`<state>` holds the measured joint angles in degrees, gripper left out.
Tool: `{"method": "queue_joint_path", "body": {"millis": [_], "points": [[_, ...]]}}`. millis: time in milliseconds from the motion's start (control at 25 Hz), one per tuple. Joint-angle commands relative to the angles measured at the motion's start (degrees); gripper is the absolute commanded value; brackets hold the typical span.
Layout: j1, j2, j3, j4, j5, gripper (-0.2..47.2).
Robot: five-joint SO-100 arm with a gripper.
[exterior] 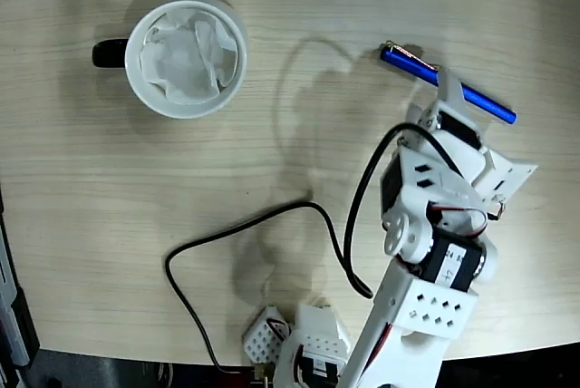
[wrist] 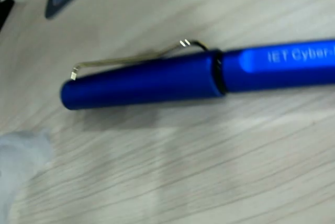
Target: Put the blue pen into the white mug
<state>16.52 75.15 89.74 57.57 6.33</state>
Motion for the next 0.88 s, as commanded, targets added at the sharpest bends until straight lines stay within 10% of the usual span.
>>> {"method": "queue_joint_path", "body": {"millis": [0, 840], "points": [[0.97, -0.97, -3.87, 0.18, 1.23, 21.4], [0.79, -14.85, -12.13, -1.05, 4.39, 21.3]]}}
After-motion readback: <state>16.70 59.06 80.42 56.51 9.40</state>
